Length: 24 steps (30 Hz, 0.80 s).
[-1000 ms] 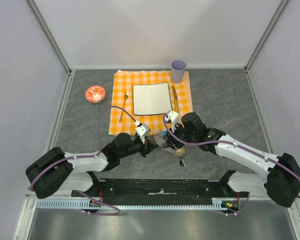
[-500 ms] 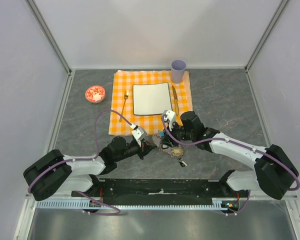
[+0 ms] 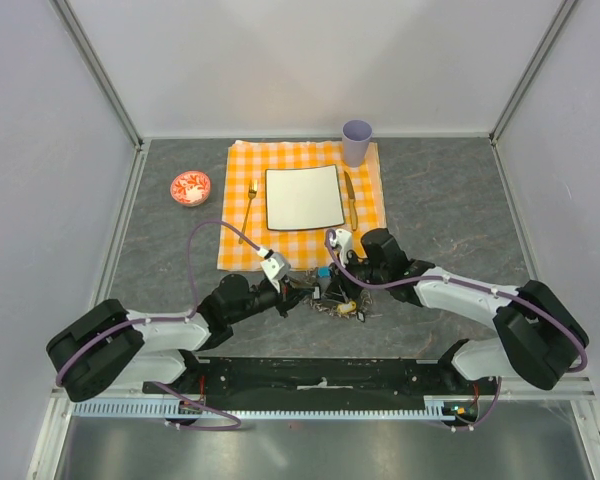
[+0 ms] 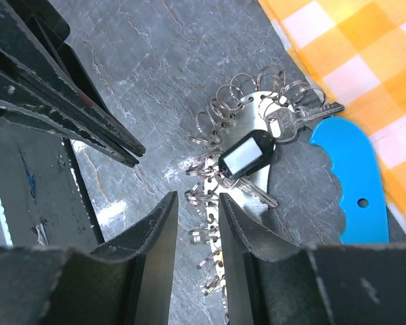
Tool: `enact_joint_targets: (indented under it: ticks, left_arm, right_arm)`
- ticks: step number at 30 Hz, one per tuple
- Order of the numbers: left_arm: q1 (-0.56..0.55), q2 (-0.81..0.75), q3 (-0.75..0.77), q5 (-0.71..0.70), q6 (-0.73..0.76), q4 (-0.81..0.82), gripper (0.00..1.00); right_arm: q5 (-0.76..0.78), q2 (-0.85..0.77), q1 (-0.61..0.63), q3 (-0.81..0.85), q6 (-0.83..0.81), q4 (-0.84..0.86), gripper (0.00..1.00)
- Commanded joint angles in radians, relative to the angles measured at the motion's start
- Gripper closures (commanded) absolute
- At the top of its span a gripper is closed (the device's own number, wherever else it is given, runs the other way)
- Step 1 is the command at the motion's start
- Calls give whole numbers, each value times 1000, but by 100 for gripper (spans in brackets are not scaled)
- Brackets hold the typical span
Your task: Put the keys on the keyring
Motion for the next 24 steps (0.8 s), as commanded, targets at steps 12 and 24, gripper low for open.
enact_joint_targets:
  ticks: [12, 24]
  left_arm:
    - [-6, -58, 278, -135, -48, -808, 66]
    - [-55, 144, 488, -184, -124, -1013, 59]
  right_arm:
    - [213, -59, 0, -5, 48, -27, 61]
    - [247, -82, 0, -12, 53, -52, 61]
